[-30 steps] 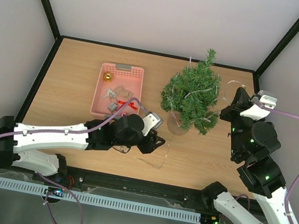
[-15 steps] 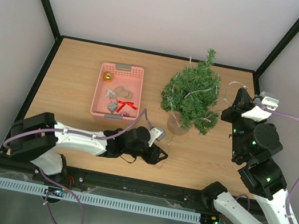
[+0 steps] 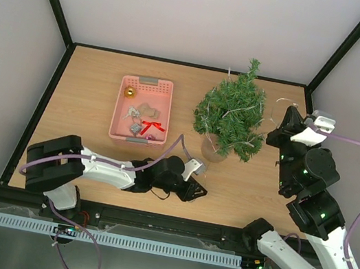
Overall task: Decorate the small christmas tree
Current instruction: Wrap the decoration item around the Christmas tree.
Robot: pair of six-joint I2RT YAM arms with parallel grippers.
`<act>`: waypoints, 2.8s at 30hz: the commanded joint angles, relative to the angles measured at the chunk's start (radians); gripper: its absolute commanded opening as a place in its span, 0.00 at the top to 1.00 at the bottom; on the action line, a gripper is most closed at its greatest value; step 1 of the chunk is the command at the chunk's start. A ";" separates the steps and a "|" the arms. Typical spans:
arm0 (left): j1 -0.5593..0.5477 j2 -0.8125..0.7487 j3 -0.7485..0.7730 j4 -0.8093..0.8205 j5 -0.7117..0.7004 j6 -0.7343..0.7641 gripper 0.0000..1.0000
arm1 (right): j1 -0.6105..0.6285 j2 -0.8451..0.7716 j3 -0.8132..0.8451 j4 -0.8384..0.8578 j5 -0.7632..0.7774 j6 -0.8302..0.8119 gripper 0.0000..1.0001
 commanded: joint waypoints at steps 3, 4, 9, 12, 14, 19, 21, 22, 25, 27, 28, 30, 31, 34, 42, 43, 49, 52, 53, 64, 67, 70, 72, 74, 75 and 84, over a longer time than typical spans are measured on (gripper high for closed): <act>-0.007 -0.031 -0.013 0.041 0.017 0.067 0.96 | -0.003 -0.023 -0.018 0.032 0.020 -0.011 0.98; -0.007 -0.048 -0.008 0.011 0.001 0.082 0.97 | -0.003 -0.025 -0.016 0.033 0.020 -0.013 0.98; -0.006 -0.257 0.022 -0.211 -0.192 0.161 0.98 | -0.003 -0.019 0.016 0.010 0.022 -0.001 0.98; -0.008 -0.396 0.042 -0.336 -0.319 0.196 0.98 | -0.003 -0.021 0.035 -0.004 0.019 0.004 0.98; -0.008 -0.471 0.075 -0.425 -0.405 0.229 0.98 | -0.003 -0.025 0.044 -0.005 0.015 0.005 0.98; -0.007 -0.597 0.217 -0.615 -0.620 0.403 0.98 | -0.003 -0.008 0.053 -0.006 0.026 -0.007 0.98; -0.008 -0.613 0.291 -0.656 -0.689 0.489 0.98 | -0.003 0.009 0.056 -0.012 0.051 -0.018 0.98; -0.008 -0.614 0.325 -0.667 -0.720 0.530 0.98 | -0.003 0.020 0.057 -0.016 0.070 -0.026 0.98; -0.004 -0.585 0.435 -0.679 -0.781 0.668 0.98 | -0.003 0.065 0.068 -0.025 0.146 -0.048 0.98; 0.005 -0.547 0.520 -0.689 -0.803 0.748 0.98 | -0.003 0.092 0.086 -0.023 0.192 -0.057 0.98; 0.012 -0.524 0.567 -0.695 -0.808 0.789 0.98 | -0.003 0.108 0.104 -0.028 0.211 -0.061 0.98; 0.025 -0.484 0.655 -0.712 -0.815 0.853 0.98 | -0.003 0.132 0.152 -0.054 0.222 -0.046 0.98; 0.031 -0.464 0.698 -0.721 -0.821 0.878 0.98 | -0.003 0.138 0.171 -0.065 0.207 -0.034 0.98; 0.043 -0.437 0.794 -0.736 -0.836 0.938 0.98 | -0.003 0.105 0.166 -0.048 -0.036 -0.023 0.98; 0.062 -0.483 0.819 -0.742 -0.876 0.984 0.98 | -0.003 -0.007 0.063 0.094 -0.697 0.117 0.98; 0.066 -0.491 0.817 -0.744 -0.877 0.985 0.98 | -0.003 -0.003 0.062 0.109 -0.745 0.137 0.98; 0.085 -0.516 0.808 -0.755 -0.881 0.982 0.98 | -0.003 0.031 0.065 0.230 -0.901 0.233 0.98; 0.091 -0.527 0.800 -0.760 -0.882 0.978 0.98 | -0.003 0.058 0.063 0.281 -1.004 0.282 0.98; 0.093 -0.530 0.797 -0.761 -0.882 0.977 0.98 | -0.003 0.068 0.059 0.295 -1.048 0.293 0.98; 0.114 -0.548 0.785 -0.752 -0.841 0.958 0.97 | -0.003 0.086 0.005 0.413 -1.281 0.338 0.98; 0.126 -0.539 0.781 -0.743 -0.823 0.961 0.98 | -0.003 0.062 0.061 0.246 -0.940 0.246 0.98; 0.150 -0.516 0.794 -0.736 -0.780 0.969 0.98 | -0.003 0.049 0.092 0.095 -0.504 0.207 0.98; 0.170 -0.494 0.813 -0.732 -0.743 0.978 0.98 | -0.003 0.050 0.092 0.060 -0.318 0.151 0.98; 0.191 -0.470 0.831 -0.723 -0.704 0.987 0.97 | -0.003 0.059 0.086 0.058 -0.171 0.093 0.98; 0.202 -0.458 0.839 -0.716 -0.679 0.990 0.98 | -0.003 0.070 0.092 0.055 -0.118 0.064 0.98; 0.279 -0.351 0.951 -0.690 -0.476 0.963 0.98 | -0.003 0.164 0.156 0.014 0.287 -0.134 0.98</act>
